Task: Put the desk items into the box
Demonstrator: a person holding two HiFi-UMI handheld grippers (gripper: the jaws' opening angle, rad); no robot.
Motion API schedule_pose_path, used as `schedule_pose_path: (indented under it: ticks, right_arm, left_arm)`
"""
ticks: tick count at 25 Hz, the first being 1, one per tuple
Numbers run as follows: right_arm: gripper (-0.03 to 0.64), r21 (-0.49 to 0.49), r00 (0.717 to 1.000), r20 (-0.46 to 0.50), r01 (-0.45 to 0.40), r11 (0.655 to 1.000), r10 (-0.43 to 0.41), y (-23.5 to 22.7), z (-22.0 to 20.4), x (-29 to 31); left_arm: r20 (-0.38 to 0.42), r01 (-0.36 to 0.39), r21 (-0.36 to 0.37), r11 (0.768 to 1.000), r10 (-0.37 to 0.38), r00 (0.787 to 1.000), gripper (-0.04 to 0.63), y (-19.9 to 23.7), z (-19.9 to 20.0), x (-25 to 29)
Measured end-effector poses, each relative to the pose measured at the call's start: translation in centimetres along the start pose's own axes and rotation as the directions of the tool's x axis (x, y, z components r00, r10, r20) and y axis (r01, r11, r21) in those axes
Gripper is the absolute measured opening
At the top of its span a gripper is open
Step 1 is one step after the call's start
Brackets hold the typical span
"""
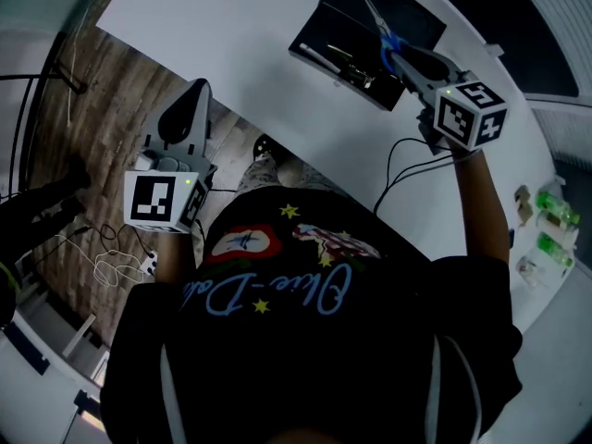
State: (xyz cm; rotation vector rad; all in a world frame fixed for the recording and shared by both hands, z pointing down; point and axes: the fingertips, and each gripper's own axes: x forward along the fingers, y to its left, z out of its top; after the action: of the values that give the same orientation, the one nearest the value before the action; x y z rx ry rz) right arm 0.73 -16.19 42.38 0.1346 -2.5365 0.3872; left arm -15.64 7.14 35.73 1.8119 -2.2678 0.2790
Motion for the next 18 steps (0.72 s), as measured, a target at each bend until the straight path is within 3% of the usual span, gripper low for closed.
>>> schedule_pose_path:
  ticks: [7, 12, 18]
  right_arm:
    - [0.094, -0.042, 0.998, -0.013, -0.056, 0.998, 0.056, 1.0, 0.3, 0.5]
    - [0.094, -0.005, 0.993, -0.014, -0.115, 0.993, 0.115, 1.7, -0.4, 0.3]
    - [0.094, -0.027, 0.99, -0.05, -0.131, 0.991, 0.129, 2.2, -1.2, 0.6]
  left_arm:
    - [-0.018, -0.025, 0.016, 1.0, 0.025, 1.0, 0.009, 0.6, -1.1, -0.9]
    - [-0.02, -0.031, 0.019, 0.999, 0.032, 0.999, 0.009, 0.1, -1.1, -1.0]
    - [-0.038, -0.056, 0.028, 0.998, 0.057, 0.998, 0.009, 0.3, -1.4, -1.6]
